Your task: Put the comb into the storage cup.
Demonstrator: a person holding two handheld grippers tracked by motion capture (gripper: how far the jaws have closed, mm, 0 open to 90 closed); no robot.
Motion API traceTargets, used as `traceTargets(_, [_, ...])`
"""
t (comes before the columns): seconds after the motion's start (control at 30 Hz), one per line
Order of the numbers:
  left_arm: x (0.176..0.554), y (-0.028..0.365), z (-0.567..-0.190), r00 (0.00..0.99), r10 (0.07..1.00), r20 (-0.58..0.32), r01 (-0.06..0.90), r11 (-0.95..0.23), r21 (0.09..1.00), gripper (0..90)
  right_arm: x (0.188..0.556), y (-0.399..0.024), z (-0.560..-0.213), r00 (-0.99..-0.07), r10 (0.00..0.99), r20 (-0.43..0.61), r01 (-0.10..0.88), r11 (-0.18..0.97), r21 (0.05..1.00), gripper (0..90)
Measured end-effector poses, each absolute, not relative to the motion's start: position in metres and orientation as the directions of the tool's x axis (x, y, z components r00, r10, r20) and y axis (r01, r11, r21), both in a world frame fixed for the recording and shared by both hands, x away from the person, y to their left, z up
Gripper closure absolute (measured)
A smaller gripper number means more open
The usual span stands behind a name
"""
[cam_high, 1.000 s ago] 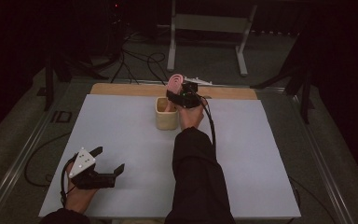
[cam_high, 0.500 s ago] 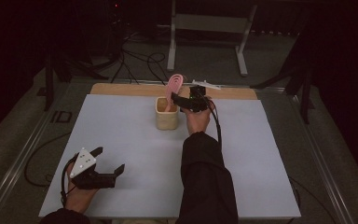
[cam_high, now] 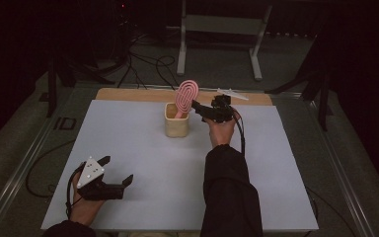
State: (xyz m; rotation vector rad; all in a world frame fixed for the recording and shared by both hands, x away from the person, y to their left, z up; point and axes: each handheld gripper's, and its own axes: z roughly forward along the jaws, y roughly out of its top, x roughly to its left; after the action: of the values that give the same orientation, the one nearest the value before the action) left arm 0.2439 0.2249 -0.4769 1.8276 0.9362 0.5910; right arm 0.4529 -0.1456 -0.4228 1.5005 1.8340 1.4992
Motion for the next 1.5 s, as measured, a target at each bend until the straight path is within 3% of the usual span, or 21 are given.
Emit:
traceTargets(0.87, [0.244, 0.224, -0.477, 0.593, 0.805, -0.001, 0.340, -0.249, 0.907, 0.2, 0.426, -0.203, -0.438, -0.298, 0.899, 0.320, 0.498, -0.140, 0.856, 12.4])
traceTargets(1.5, [0.243, 0.223, -0.477, 0.598, 0.801, -0.008, 0.339, -0.244, 0.909, 0.2, 0.381, -0.245, -0.445, -0.292, 0.921, 0.257, 0.470, -0.096, 0.878, 13.0])
